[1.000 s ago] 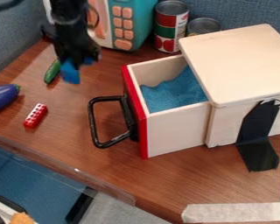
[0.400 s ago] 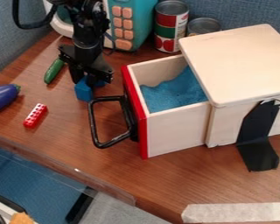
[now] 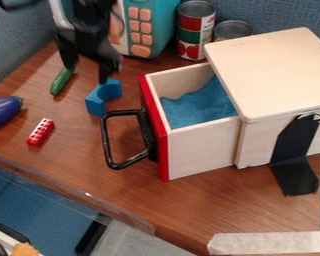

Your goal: Get the blue thing out form the drawer and put it on the table

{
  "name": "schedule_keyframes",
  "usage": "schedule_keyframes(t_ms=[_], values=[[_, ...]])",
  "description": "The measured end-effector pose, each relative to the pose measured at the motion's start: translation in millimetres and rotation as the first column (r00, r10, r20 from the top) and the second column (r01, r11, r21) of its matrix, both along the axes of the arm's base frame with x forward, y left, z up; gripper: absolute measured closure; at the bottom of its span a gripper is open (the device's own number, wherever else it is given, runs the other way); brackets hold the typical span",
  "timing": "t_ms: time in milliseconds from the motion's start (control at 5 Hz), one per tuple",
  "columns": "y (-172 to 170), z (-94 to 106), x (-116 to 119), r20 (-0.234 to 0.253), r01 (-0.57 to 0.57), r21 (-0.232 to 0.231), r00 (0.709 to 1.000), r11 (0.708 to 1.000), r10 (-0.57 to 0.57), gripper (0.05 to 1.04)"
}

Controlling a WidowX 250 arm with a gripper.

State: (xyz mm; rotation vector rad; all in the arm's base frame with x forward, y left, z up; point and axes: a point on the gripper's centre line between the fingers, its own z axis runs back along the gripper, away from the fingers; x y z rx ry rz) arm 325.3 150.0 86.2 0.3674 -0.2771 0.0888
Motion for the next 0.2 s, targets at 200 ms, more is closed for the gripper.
schedule_keyframes(t_ms=[200], values=[[12.3, 46.4, -17.2, 0.032, -0.038, 0.032, 0.999, 0.999, 0.037, 0.074]])
